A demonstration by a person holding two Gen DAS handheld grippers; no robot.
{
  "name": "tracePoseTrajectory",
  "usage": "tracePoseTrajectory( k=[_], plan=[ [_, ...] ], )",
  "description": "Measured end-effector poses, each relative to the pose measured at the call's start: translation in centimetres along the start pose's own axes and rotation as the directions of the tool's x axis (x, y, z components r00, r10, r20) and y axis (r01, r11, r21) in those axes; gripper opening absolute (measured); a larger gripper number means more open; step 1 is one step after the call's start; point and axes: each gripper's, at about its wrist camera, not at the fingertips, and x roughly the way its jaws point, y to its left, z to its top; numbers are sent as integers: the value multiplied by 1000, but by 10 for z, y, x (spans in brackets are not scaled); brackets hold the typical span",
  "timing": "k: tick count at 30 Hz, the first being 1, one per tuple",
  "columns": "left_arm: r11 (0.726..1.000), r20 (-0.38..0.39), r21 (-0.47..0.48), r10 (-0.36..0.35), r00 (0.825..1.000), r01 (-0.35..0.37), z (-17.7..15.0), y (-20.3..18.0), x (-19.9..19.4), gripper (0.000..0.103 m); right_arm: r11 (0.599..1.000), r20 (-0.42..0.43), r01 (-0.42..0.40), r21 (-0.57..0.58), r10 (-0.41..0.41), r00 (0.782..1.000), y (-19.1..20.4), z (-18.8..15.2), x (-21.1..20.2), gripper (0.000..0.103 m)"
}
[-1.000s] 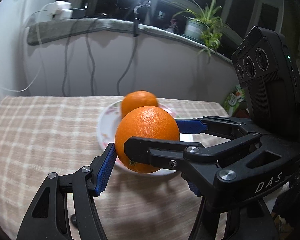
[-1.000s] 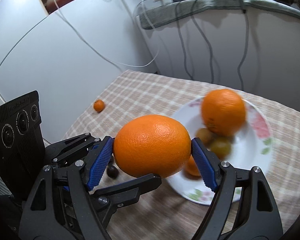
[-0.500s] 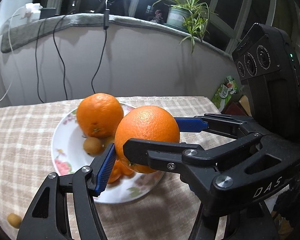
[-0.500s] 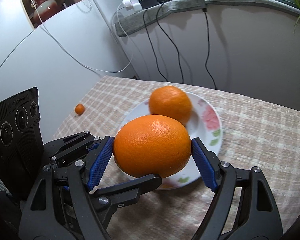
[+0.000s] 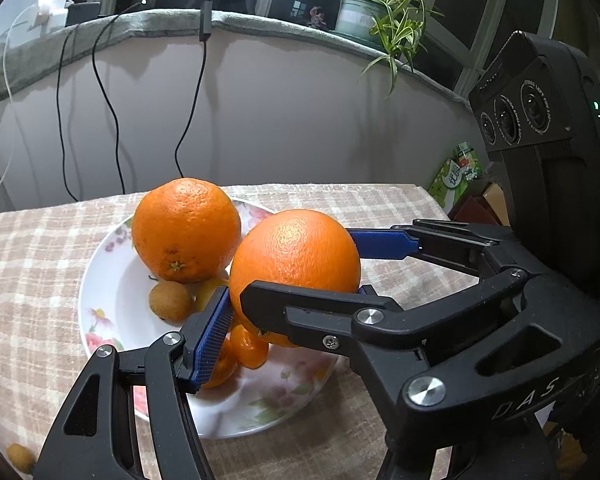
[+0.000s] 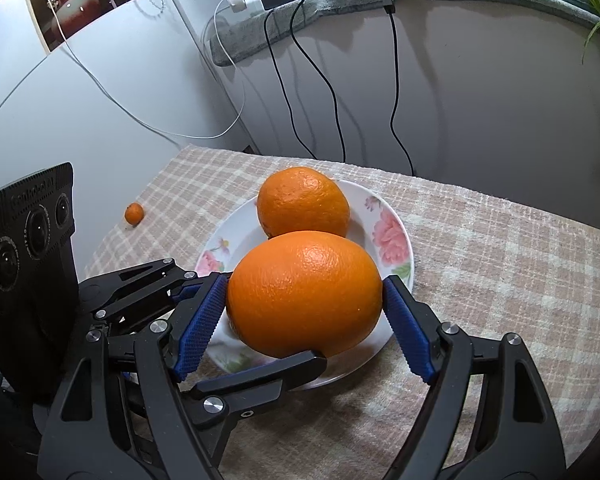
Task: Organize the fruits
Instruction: 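Carry the large orange in the right gripper over the white plate, then lower the large orange onto the plate and open the right gripper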
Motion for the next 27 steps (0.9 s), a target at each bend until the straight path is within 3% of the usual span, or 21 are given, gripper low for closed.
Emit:
tracePoseTrajectory(
  k=[27],
  plan=[
    [1000,-47,4,-2,999,2,-4,0,19,63,989,1,121,-81,-121,993,7,-2,6,80]
  ],
)
